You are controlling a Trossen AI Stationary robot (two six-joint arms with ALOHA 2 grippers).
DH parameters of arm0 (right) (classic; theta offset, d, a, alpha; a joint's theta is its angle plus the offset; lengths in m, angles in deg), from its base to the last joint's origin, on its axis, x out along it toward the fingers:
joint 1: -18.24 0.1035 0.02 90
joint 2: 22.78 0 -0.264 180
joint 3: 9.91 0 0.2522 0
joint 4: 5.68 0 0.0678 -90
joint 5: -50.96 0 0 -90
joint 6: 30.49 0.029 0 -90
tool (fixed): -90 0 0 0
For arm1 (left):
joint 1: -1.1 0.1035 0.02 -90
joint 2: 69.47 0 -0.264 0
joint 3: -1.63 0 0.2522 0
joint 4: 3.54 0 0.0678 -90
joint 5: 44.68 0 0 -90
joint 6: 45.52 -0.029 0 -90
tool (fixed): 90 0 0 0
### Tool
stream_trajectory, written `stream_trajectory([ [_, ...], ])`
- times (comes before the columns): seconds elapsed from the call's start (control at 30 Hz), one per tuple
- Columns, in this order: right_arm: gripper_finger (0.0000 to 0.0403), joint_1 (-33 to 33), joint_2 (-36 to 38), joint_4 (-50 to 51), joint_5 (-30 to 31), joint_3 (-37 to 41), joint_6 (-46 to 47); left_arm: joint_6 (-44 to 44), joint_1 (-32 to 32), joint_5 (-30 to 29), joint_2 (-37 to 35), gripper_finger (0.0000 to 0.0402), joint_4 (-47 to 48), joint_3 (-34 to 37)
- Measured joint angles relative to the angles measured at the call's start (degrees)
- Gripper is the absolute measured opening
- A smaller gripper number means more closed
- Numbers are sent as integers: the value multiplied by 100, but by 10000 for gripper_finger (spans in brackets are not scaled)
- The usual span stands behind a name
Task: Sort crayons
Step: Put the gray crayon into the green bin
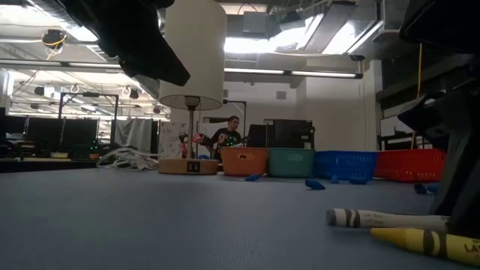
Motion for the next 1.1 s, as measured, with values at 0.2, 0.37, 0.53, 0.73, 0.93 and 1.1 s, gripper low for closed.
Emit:
stream_trajectory([
  [0.2, 25, -25, 302, 518, 392, 39, -456, 0, -1, -2, 0, 94, 0, 0],
  [0.37, 17, -282, 851, 1408, 846, 27, -604, -4, -2, -2, 0, 94, 0, 0],
  [0.53, 22, -802, 1292, 2317, 1488, 23, -606, -4, 0, -4, 0, 94, -2, 0],
  [0.73, 22, -1769, 1510, 2643, 2264, 20, -606, -7, -2, -8, 0, 94, -89, 0],
  [0.93, 23, -2937, 1501, 2698, 2600, 13, -608, -11, -1, -11, 0, 94, -253, 0],
  [1.1, 23, -3854, 1494, 2695, 2594, 13, -608, -13, -1, -11, 0, 94, -278, 0],
])
